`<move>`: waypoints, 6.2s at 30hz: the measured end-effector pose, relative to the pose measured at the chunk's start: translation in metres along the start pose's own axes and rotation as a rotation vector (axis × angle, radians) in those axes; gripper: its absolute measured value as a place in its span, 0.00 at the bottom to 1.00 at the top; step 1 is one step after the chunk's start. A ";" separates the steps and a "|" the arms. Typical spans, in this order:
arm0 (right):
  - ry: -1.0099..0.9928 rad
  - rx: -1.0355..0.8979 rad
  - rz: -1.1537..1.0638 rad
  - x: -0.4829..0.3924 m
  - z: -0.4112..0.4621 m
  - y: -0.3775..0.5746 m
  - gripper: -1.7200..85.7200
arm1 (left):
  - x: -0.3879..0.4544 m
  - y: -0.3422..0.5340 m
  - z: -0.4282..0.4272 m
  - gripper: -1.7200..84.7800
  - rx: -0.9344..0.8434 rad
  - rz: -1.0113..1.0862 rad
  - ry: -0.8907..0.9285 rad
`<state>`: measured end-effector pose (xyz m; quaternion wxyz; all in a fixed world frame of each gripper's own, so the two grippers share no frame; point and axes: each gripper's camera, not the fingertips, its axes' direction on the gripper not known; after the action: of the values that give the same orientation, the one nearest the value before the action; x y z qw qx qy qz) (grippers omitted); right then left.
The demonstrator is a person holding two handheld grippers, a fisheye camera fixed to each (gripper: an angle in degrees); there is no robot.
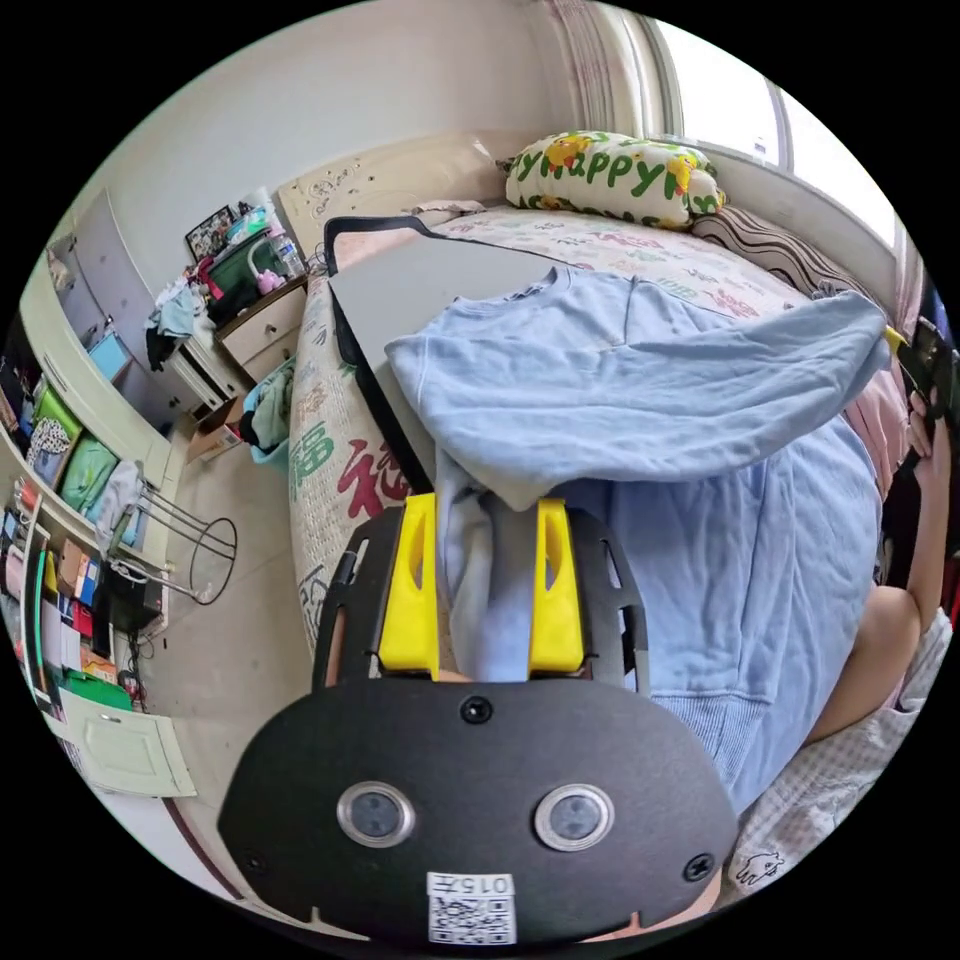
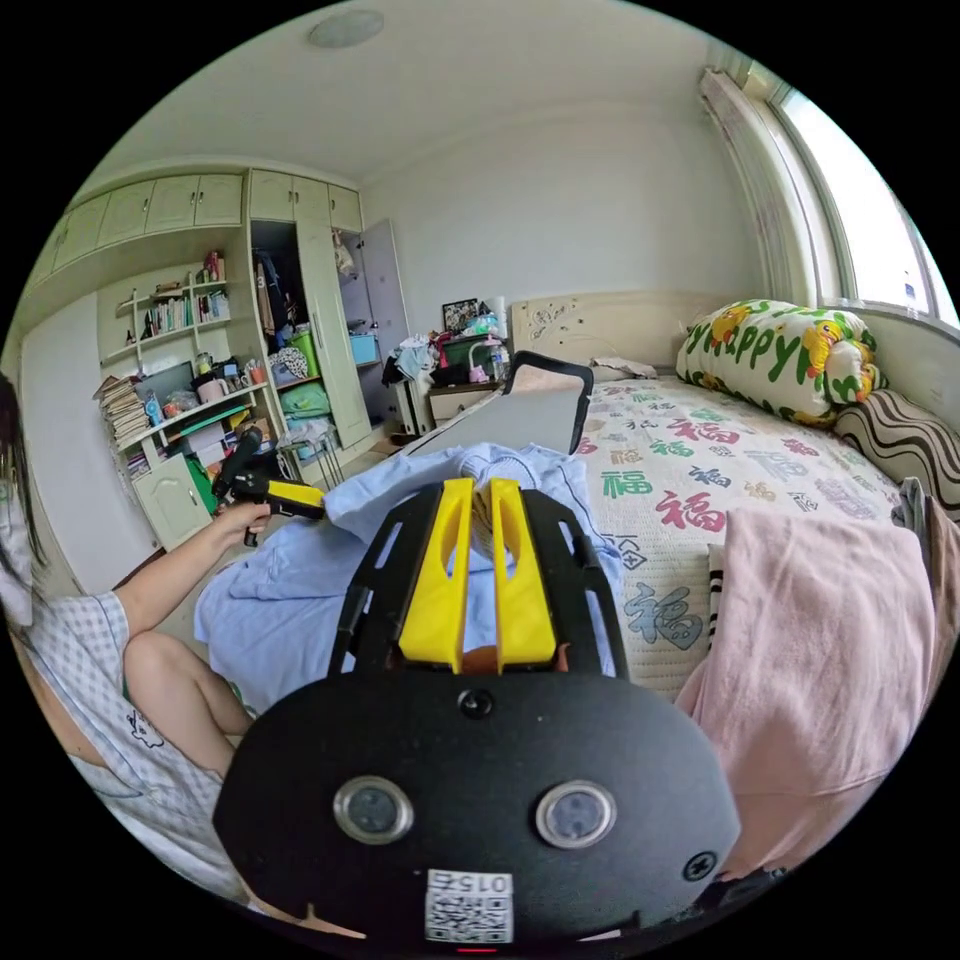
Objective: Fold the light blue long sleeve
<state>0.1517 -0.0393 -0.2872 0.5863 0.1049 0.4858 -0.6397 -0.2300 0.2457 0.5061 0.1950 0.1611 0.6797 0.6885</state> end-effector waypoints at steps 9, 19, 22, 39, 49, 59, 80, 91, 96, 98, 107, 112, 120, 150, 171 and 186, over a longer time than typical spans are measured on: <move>-0.025 0.039 0.073 0.024 -0.015 0.000 0.06 | 0.010 0.002 -0.010 0.18 0.079 0.004 -0.329; -0.166 -0.352 -0.134 0.006 0.019 -0.002 0.08 | -0.048 0.050 0.006 0.16 0.040 -0.132 -0.162; -0.272 -0.452 -0.184 0.005 0.010 0.006 0.09 | -0.044 0.063 -0.015 0.15 0.128 -0.089 -0.133; -0.482 -0.781 -0.309 -0.016 0.089 0.020 0.02 | -0.065 0.048 0.030 0.16 0.058 -0.094 0.022; -0.418 -0.427 -0.149 0.048 0.044 0.011 0.09 | -0.134 0.075 -0.008 0.15 0.241 -0.230 0.266; -0.278 -0.569 0.005 0.090 0.109 0.030 0.12 | -0.099 -0.081 0.042 0.13 0.132 -0.130 0.116; -0.226 -0.463 -0.042 0.103 0.117 0.030 0.06 | -0.119 -0.166 0.133 0.05 0.013 -0.186 0.058; -0.182 -0.391 -0.019 0.108 0.103 0.037 0.11 | -0.116 -0.146 0.117 0.12 -0.038 -0.162 0.060; -0.458 -0.335 -0.122 0.081 0.095 0.027 0.12 | -0.097 -0.076 0.056 0.12 0.057 -0.078 0.194; -0.429 -0.436 -0.222 0.058 0.116 0.030 0.13 | -0.090 -0.039 0.042 0.12 0.086 -0.087 0.217; -0.477 -0.640 -0.207 0.049 0.155 0.056 0.03 | -0.091 0.008 0.070 0.10 -0.004 -0.106 0.135; -0.450 -0.669 -0.262 0.042 0.151 0.048 0.03 | -0.094 0.003 0.063 0.09 -0.056 -0.084 0.141; -0.252 -0.433 -0.296 0.087 0.202 -0.057 0.13 | -0.131 -0.042 0.027 0.14 0.147 -0.141 0.144; 0.037 -0.652 -0.212 0.099 0.506 -0.165 0.06 | -0.133 -0.203 0.139 0.04 0.022 -0.031 0.170; -0.249 -0.502 -0.345 -0.047 0.059 0.113 0.02 | 0.085 0.173 -0.105 0.02 0.156 0.487 0.391; -0.477 -0.524 -0.115 0.036 0.010 0.111 0.05 | 0.008 0.193 -0.094 0.06 0.115 0.246 0.457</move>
<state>0.2400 -0.0521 -0.3631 0.6533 -0.2287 0.4877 -0.5320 -0.2921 0.1670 0.6960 -0.0581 0.0934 0.7194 0.6858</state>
